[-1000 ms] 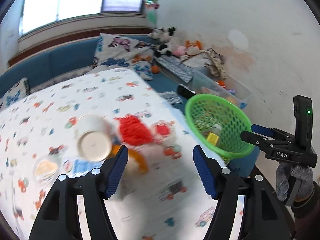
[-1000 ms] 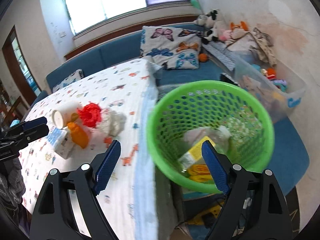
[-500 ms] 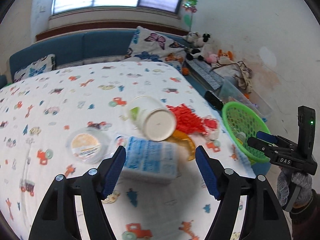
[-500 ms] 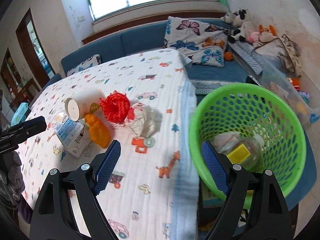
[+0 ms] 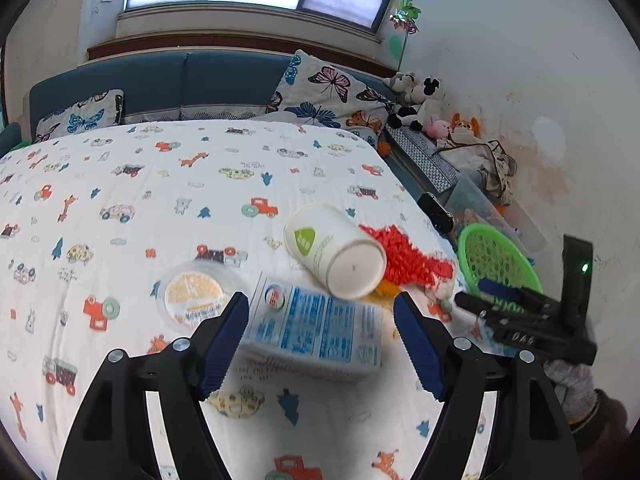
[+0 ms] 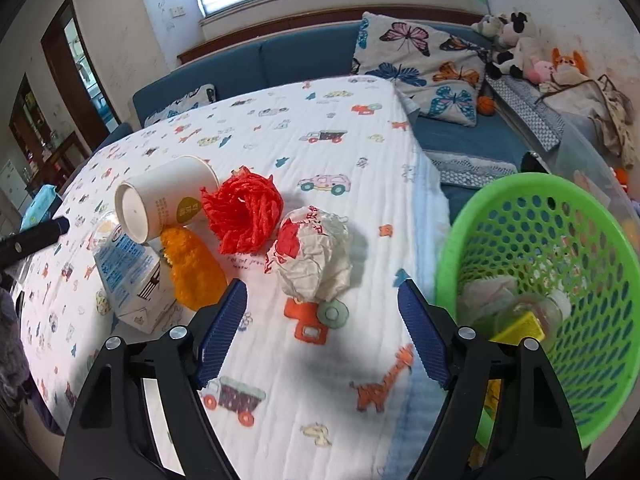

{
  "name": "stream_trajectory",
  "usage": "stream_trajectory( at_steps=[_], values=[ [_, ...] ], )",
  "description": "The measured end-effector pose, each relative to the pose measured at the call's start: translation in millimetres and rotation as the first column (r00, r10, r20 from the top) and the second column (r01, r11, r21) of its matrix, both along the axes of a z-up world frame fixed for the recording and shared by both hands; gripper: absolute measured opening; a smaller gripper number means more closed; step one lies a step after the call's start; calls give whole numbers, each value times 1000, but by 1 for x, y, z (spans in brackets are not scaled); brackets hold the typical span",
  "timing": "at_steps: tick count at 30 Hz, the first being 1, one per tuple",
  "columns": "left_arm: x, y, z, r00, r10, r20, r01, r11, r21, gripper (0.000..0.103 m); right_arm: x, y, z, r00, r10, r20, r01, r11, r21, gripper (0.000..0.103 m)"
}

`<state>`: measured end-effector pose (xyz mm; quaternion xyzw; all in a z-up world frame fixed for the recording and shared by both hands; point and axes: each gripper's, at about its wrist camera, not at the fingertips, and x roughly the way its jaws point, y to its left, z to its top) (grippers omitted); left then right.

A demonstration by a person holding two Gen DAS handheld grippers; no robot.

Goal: Collect trash
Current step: 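Grasp the white paper cup with the left gripper while the right grasps the crumpled paper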

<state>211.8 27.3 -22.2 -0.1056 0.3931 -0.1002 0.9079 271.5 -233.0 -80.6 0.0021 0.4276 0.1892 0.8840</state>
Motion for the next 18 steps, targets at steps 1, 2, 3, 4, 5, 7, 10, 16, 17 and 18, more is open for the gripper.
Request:
stream_trajectory(
  at_steps=[1, 2, 3, 4, 5, 7, 10, 16, 17, 18],
  values=[
    [4, -1, 2, 1000, 0, -1, 0, 1000, 1, 73, 3, 2, -2, 1000, 3, -6, -3, 1000, 1, 76],
    [8, -2, 4, 1000, -2, 0, 2, 1000, 0, 74, 5, 3, -3, 1000, 7, -7, -7, 1000, -1, 75],
    [13, -2, 6, 1000, -5, -2, 5, 1000, -5, 74, 7, 5, -4, 1000, 9, -6, -9, 1000, -4, 75],
    [20, -3, 7, 1000, -9, -9, 9, 1000, -12, 75, 10, 6, -5, 1000, 13, -7, -13, 1000, -8, 75],
    [26, -5, 9, 1000, -10, -17, 10, 1000, -13, 76, 11, 8, -6, 1000, 15, -7, -16, 1000, -11, 75],
    [38, -8, 10, 999, -17, -31, 17, 1000, -13, 77, 16, 11, -9, 1000, 22, -13, -23, 1000, -18, 74],
    [61, -14, 9, 998, -14, -69, 14, 1000, -12, 80, 24, 17, -13, 999, 40, -18, -41, 999, -28, 72],
    [100, -16, -3, 987, -15, -161, 10, 999, -33, 82, 34, 22, -20, 998, 59, -35, -60, 998, -35, 66],
    [105, -16, -6, 984, -17, -178, 11, 999, -34, 83, 35, 23, -21, 997, 62, -36, -63, 997, -34, 64],
    [109, -17, -9, 981, -17, -193, 11, 999, -34, 83, 36, 24, -22, 997, 66, -38, -67, 997, -36, 62]
  ],
)
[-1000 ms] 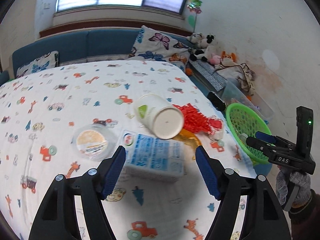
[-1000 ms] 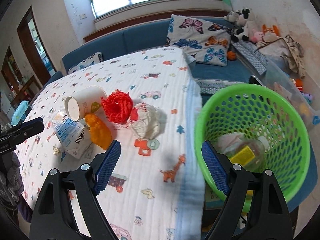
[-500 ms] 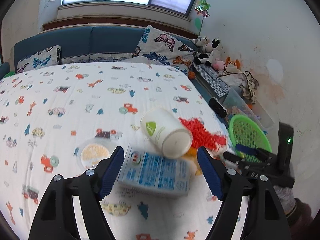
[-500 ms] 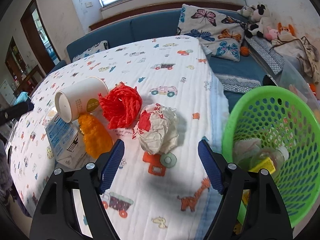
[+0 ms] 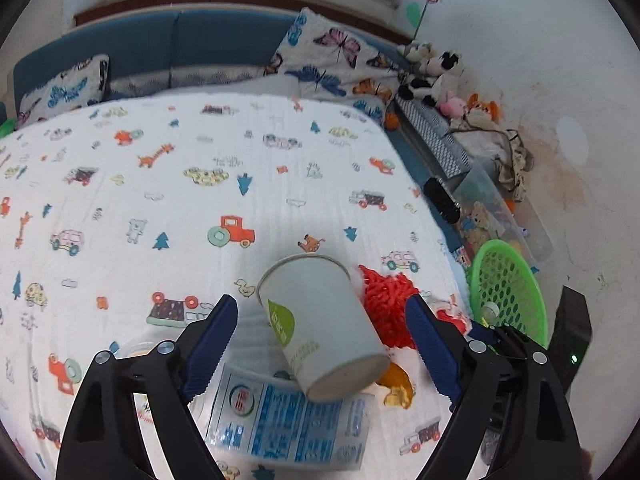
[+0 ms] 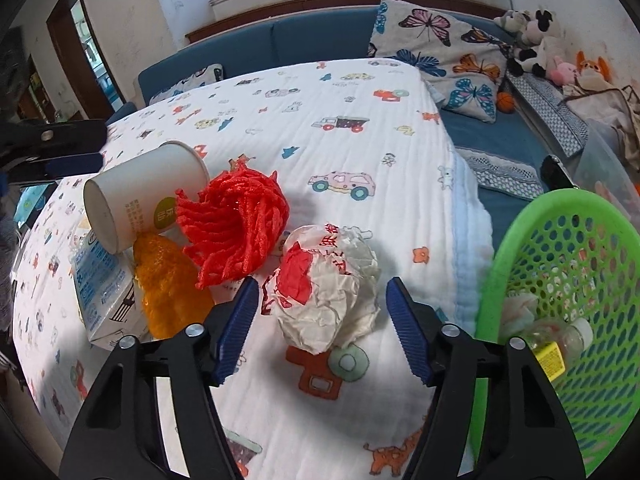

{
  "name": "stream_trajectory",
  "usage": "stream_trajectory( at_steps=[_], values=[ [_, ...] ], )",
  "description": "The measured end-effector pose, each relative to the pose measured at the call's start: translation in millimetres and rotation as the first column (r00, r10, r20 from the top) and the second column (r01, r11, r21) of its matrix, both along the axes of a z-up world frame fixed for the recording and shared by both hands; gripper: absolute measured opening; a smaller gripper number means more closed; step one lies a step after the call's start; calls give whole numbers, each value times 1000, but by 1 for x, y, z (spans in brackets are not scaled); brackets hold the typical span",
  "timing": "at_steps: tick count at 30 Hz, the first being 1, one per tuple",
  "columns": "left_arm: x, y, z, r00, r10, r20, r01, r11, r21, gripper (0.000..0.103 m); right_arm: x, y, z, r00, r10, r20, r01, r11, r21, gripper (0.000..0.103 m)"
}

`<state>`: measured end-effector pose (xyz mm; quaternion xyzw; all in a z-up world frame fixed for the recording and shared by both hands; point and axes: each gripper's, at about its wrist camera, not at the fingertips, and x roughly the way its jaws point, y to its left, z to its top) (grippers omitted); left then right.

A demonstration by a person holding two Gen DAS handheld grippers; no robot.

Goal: Collect trash
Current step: 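Grasp the white paper cup with the left gripper while the right grasps the crumpled paper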

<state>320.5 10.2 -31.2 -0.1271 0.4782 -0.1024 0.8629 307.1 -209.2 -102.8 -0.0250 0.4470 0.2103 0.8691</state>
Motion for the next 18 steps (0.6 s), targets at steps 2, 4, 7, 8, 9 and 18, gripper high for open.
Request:
stream_trajectory(
  at_steps=[2, 4, 7, 8, 9, 18],
  values=[
    [8, -3, -7, 999, -13, -36, 12, 1000, -6, 84, 1, 1, -2, 1000, 7, -6, -7, 1000, -1, 58],
    [13, -5, -12, 998, -19, -56, 19, 1000, -1, 84, 2, 2, -3, 1000, 12, -2, -12, 1000, -7, 57],
    [19, -9, -19, 996, -30, -87, 30, 1000, 1, 84, 1, 1, -3, 1000, 14, 2, -14, 1000, -3, 55],
    [20, -10, -21, 995, -33, -95, 34, 999, 5, 84, 0, 1, -2, 1000, 14, 4, -14, 1000, -1, 55],
    [22, -12, -23, 994, -36, -102, 37, 999, 11, 84, -1, 0, -2, 1000, 14, 5, -14, 1000, 2, 55],
    [31, -20, -32, 989, -58, -139, 63, 998, 31, 84, -12, -9, 8, 1000, 7, 14, -8, 999, 31, 55]
  ],
)
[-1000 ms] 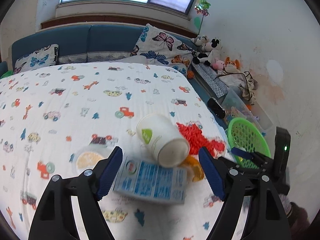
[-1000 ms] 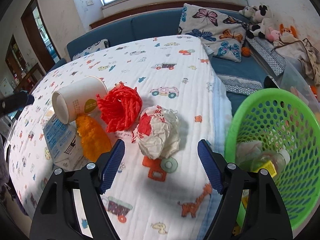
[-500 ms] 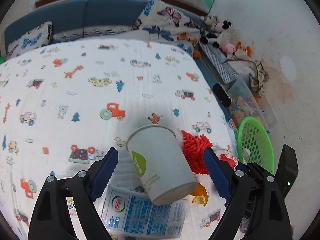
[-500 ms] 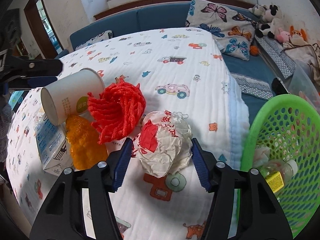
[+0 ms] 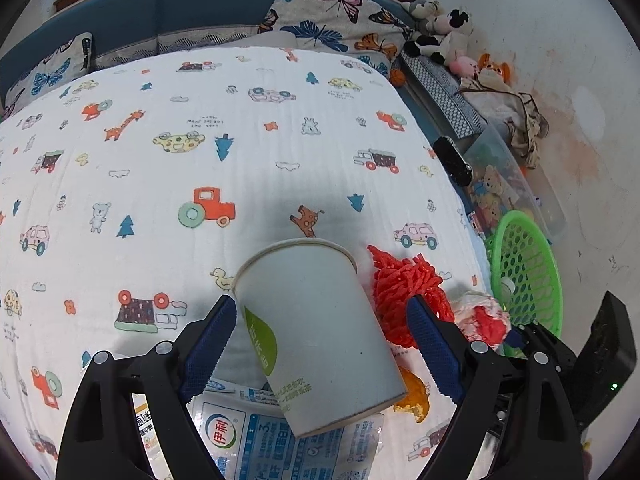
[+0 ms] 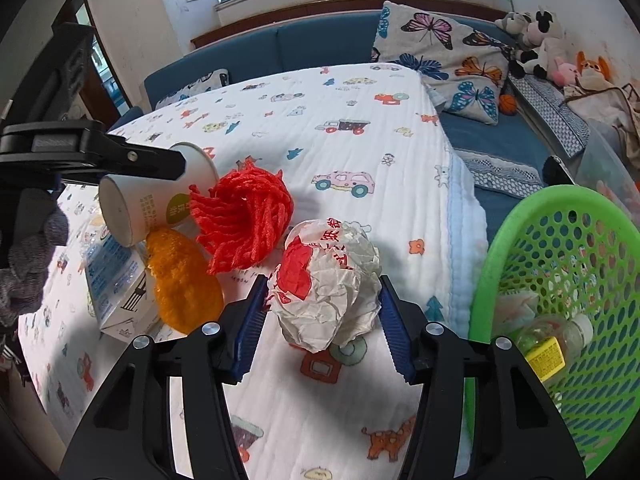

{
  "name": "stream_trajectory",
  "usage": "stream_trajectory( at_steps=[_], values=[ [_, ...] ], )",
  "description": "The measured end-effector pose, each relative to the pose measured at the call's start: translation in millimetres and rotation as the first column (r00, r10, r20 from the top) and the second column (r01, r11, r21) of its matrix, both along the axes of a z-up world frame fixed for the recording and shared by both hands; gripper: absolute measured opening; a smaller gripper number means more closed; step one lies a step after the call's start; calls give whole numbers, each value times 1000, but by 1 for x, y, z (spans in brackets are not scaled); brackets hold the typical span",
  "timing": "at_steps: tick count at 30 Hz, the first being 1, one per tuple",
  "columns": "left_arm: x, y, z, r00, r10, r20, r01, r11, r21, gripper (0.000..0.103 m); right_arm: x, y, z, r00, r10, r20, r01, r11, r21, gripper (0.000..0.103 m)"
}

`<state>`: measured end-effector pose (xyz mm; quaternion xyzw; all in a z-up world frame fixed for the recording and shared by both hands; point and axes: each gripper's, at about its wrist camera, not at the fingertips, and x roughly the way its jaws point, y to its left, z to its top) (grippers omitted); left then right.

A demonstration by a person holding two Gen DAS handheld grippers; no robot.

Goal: Collect trash
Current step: 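Grasp the white paper cup with the left gripper while the right grasps the crumpled paper, then carry the cup and crumpled paper into the green basket and open both grippers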

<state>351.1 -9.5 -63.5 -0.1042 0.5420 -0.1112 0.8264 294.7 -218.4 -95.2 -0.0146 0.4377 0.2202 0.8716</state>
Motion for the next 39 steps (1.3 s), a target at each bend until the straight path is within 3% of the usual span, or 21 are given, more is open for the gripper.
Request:
stream_trajectory(
  at_steps=[6, 10, 16, 24, 31, 39],
  values=[
    [1, -2, -4, 1000, -1, -4, 1, 1000, 8, 80, -7, -8, 5, 1000, -13, 7, 13, 1000, 16, 55],
    [1, -2, -6, 1000, 3, -11, -3, 1000, -4, 65, -11, -14, 7, 1000, -28, 1, 28, 999, 40, 55],
    [-9, -3, 5, 999, 1, 42, -1, 1000, -6, 63, -21, -24, 13, 999, -49, 14, 48, 997, 57, 55],
    [-30, -14, 44, 986, -36, 160, 36, 999, 1, 63, -33, -43, 24, 995, -86, 45, 83, 995, 53, 55],
    [-46, -52, 67, 965, -127, 230, 131, 991, -5, 63, -40, -78, 26, 986, -157, 53, 155, 987, 41, 55],
    [-50, -107, 73, 938, -233, 256, 244, 970, -10, 63, -52, -136, 27, 960, -276, 55, 275, 961, 20, 55]
  ],
)
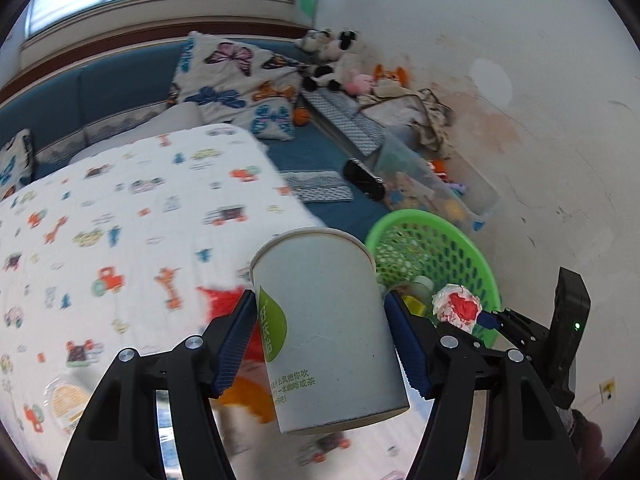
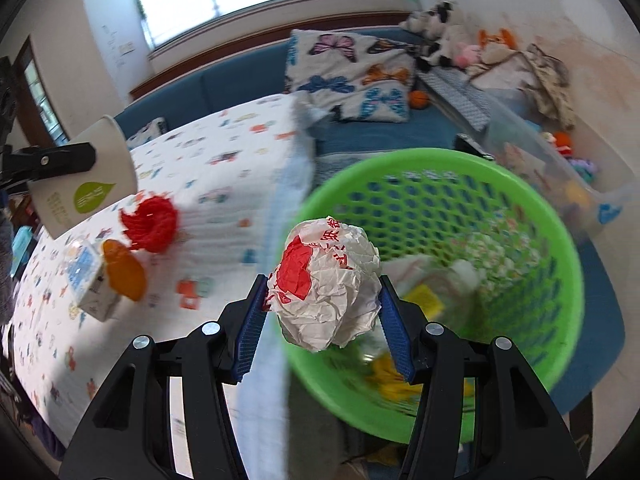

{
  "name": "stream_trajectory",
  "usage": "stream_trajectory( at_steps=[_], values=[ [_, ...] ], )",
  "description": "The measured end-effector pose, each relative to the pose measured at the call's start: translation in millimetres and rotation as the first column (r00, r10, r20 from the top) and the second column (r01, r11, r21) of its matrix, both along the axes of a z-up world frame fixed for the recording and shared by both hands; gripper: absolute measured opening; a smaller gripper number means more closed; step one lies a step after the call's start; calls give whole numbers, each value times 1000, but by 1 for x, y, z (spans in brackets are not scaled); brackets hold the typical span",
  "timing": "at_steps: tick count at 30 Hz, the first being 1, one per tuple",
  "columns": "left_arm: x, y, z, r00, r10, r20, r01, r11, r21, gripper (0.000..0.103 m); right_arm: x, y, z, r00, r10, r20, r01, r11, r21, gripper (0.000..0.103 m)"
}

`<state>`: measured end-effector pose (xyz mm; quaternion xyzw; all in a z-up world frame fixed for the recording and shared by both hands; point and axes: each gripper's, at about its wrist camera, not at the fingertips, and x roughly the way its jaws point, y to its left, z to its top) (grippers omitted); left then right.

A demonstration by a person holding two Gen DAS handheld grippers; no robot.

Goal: Collect trash
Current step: 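Carry the cup and crumpled paper into the green basket and open both grippers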

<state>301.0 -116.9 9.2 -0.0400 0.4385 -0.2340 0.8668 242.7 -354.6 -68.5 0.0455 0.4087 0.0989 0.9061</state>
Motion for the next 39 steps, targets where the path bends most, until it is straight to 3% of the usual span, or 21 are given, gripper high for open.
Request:
stream_trajectory(
  at_steps=[13, 18, 28, 39],
  values=[
    [5, -87, -12, 991, -134, -2, 134, 990, 30, 63, -11, -73, -14, 982, -183, -37, 182, 983, -28, 57],
    [9, -113, -20, 986, -165, 1, 165, 985, 52, 64, -14, -84, -18, 976, -216, -43, 215, 976, -20, 68],
    [18, -150, -37, 978, -208, 10, 205, 972, 114, 64, -23, -90, -13, 974, -225, -26, 225, 974, -3, 71],
    [16, -163, -48, 971, -237, 5, 235, 964, 126, 71, -33, -88, -8, 976, -216, -15, 216, 976, 25, 72]
  ],
)
